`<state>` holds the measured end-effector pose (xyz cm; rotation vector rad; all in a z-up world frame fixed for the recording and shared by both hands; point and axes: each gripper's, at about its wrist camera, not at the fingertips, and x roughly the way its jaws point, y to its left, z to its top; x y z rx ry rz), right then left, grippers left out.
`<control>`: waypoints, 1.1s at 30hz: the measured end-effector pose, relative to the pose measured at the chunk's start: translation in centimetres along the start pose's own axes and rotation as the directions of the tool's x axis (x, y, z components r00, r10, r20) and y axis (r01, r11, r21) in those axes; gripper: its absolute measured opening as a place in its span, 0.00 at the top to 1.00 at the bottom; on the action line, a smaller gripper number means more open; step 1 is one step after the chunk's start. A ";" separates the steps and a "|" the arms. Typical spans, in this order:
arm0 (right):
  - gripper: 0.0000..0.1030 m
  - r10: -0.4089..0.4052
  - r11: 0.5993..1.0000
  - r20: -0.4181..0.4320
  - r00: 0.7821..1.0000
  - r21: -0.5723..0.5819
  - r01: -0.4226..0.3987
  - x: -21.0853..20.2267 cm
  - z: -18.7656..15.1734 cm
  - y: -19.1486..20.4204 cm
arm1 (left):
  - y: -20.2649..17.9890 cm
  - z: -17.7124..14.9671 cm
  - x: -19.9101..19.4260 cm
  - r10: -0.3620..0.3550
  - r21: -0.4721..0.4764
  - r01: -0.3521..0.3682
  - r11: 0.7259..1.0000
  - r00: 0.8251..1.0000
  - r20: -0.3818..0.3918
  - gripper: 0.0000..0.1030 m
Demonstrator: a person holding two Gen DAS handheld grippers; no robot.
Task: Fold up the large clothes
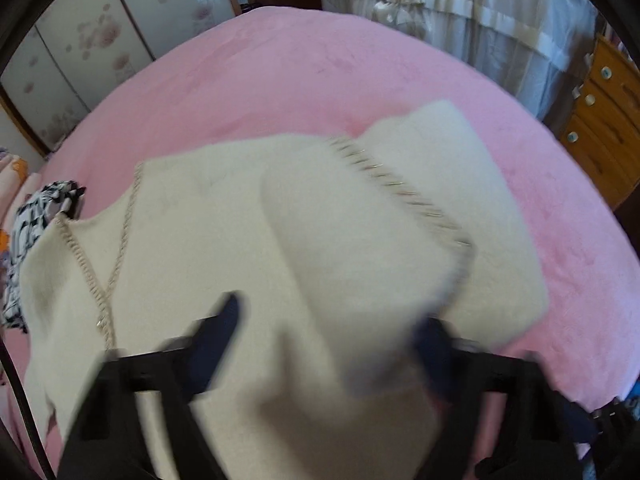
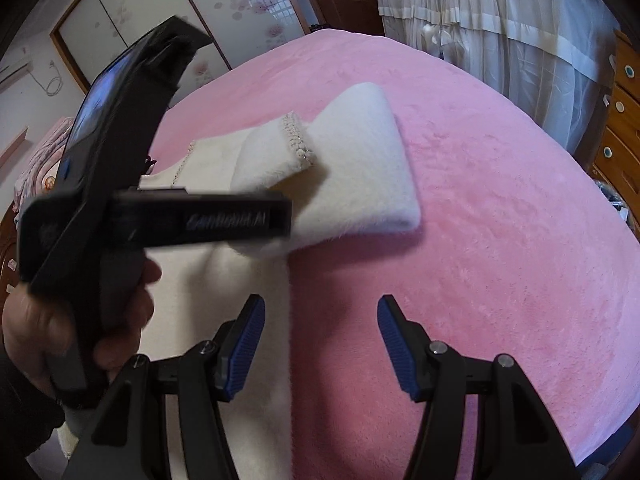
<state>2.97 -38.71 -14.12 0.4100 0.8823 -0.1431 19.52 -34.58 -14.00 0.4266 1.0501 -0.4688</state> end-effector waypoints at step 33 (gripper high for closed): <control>0.31 0.020 0.997 -0.082 0.996 -0.079 -0.026 3.8 3.4 6.6 | 32.7 -12.7 0.4 -0.176 -0.596 0.140 0.791 0.984 -0.003 0.22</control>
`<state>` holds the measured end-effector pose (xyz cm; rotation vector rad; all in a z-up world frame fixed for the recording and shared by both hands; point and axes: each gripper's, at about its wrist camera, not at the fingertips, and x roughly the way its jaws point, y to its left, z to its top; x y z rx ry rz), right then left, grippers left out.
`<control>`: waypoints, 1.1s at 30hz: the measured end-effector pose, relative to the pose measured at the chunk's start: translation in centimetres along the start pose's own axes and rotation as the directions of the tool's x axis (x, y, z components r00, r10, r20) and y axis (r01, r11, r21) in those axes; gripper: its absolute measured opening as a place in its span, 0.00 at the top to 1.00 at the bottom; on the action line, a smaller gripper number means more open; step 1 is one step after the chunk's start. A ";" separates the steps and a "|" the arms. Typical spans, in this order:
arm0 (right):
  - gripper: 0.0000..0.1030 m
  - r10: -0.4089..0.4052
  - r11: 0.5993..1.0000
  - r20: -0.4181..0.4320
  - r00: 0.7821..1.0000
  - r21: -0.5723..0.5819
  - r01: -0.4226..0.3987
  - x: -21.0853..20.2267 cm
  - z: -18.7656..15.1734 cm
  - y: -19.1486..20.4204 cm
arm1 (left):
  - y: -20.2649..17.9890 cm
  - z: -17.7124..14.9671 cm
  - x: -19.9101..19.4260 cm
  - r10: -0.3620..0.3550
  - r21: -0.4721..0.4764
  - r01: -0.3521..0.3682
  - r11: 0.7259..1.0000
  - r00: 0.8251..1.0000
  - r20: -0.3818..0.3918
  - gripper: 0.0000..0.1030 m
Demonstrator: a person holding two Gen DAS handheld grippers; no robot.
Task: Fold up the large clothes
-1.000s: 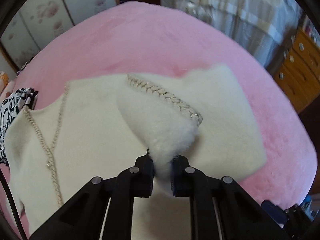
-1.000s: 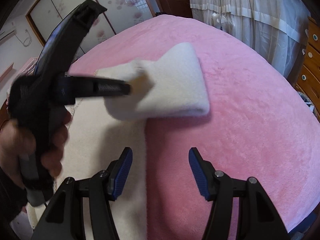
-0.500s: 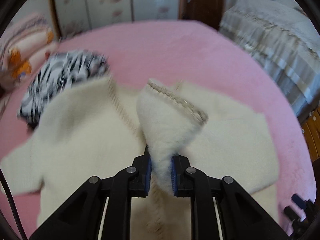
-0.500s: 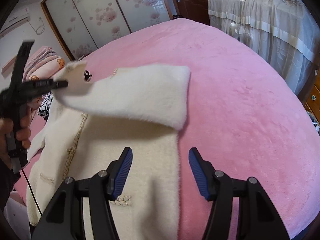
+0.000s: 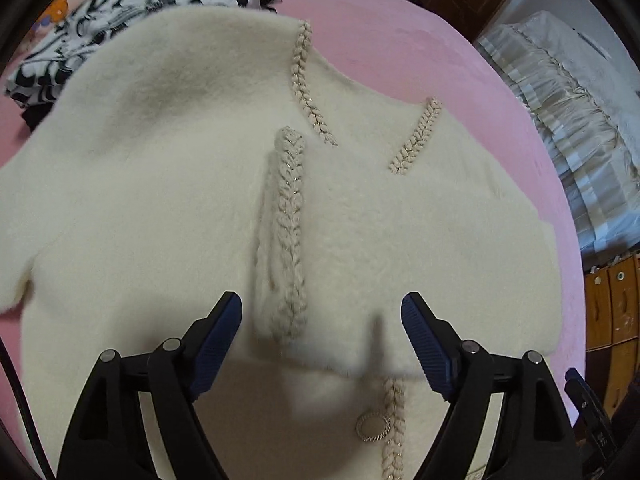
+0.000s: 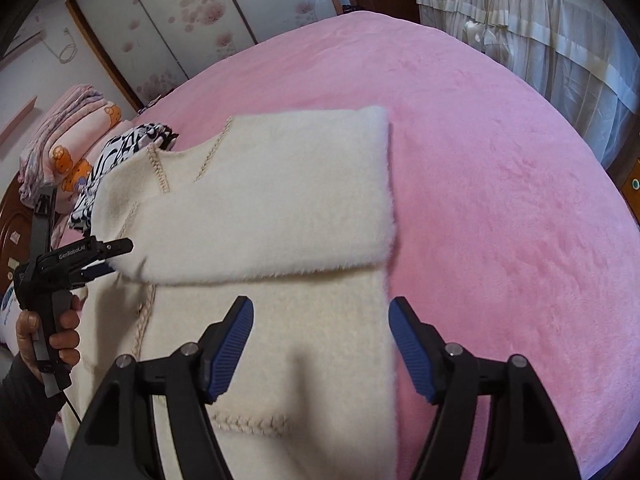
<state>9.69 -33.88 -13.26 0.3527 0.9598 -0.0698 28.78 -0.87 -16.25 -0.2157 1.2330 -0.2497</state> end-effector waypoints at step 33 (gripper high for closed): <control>0.29 -0.051 0.996 -0.019 0.999 0.068 0.052 6.2 11.5 -2.9 | 0.6 6.4 2.4 0.048 0.140 -0.048 0.989 0.999 0.002 0.42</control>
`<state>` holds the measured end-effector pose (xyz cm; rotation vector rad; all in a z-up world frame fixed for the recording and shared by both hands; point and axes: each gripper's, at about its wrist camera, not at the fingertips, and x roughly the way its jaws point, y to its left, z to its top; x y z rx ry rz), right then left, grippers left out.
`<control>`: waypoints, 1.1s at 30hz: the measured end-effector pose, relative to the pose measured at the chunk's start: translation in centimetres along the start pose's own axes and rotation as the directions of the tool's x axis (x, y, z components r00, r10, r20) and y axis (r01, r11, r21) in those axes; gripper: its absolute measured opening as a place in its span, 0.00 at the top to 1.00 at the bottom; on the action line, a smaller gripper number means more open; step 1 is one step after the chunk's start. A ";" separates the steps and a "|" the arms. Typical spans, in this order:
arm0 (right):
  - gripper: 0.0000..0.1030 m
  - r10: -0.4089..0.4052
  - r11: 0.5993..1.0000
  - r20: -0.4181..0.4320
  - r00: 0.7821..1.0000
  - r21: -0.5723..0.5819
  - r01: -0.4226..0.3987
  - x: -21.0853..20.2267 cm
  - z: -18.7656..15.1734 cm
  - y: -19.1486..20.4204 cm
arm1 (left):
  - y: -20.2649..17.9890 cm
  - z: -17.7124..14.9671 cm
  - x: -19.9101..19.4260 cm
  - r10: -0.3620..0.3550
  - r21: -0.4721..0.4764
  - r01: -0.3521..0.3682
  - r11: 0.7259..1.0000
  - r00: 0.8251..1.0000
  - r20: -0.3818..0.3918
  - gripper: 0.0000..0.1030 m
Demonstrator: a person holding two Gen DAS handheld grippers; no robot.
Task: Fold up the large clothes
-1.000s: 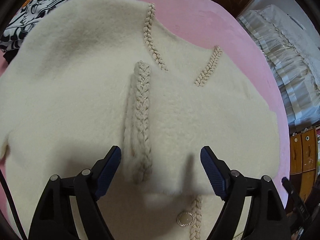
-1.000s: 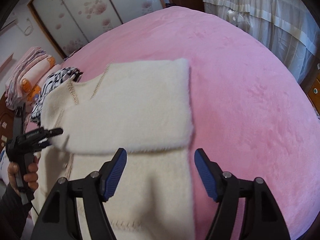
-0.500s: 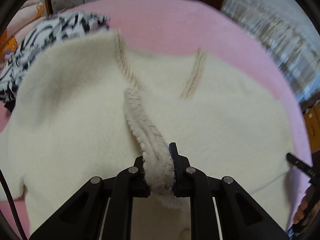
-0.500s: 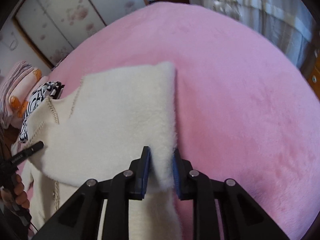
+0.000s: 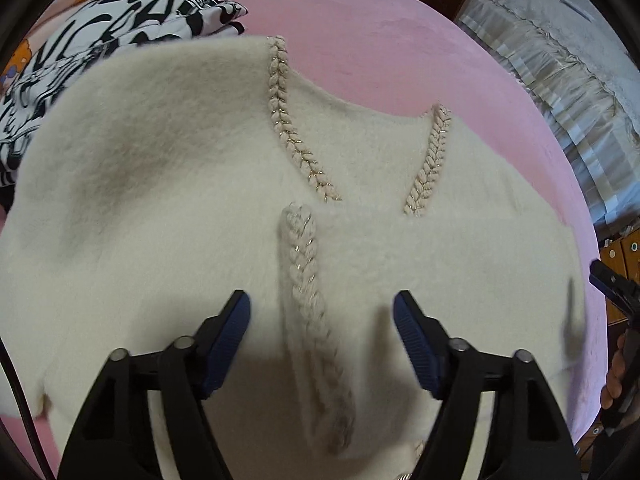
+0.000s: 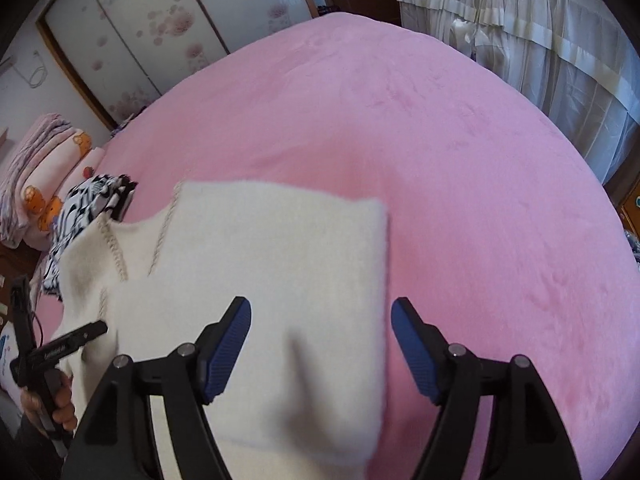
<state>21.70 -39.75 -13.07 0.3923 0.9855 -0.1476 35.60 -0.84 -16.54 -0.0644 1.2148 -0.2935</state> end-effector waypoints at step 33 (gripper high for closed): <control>0.65 0.082 0.990 0.002 0.997 -0.118 -0.081 1.0 -5.1 9.6 | -5.7 -5.1 -5.0 0.021 0.078 -0.034 0.996 0.986 0.164 0.60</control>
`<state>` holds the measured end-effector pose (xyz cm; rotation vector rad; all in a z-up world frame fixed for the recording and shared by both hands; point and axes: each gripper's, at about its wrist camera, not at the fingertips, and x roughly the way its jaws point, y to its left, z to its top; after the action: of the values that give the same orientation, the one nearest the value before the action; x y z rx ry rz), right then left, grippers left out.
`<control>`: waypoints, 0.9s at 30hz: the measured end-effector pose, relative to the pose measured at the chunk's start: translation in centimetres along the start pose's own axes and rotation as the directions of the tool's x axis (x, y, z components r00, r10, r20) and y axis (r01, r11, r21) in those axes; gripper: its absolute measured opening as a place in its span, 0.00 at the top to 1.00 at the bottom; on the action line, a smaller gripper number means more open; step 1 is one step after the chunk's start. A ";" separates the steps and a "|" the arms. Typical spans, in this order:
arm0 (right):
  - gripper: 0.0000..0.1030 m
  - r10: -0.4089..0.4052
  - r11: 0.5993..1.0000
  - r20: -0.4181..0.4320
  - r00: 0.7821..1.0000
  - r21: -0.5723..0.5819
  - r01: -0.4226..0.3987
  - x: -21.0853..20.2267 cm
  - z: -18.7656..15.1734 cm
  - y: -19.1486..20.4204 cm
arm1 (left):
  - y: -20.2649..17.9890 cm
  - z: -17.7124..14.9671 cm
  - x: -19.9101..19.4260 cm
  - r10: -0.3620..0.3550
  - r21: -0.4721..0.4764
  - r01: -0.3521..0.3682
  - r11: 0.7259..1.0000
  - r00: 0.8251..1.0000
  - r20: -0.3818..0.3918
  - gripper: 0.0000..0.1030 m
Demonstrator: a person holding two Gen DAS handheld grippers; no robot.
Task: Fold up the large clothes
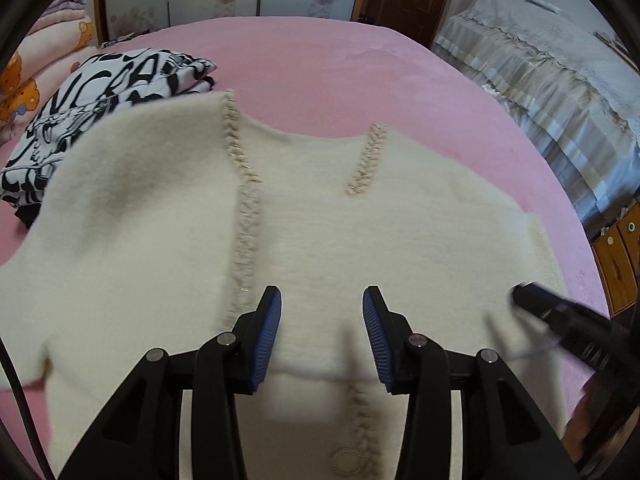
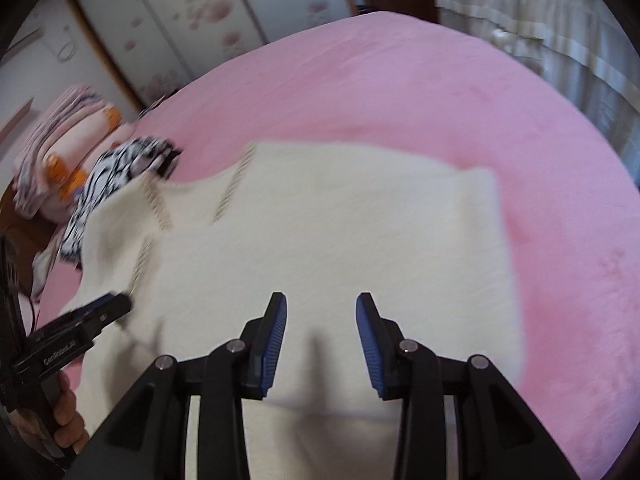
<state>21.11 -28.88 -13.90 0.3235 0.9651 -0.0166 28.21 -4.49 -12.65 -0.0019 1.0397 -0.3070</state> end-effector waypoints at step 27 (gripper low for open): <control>0.92 -0.197 0.975 0.033 0.980 0.108 0.193 -3.2 -4.5 -7.4 | 0.6 -2.2 2.8 0.106 -0.020 -0.107 0.994 0.993 -0.058 0.55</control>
<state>14.48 -35.12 -15.61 0.3216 0.9512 -0.2530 27.77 -4.30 -16.23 0.0416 1.0954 -0.1988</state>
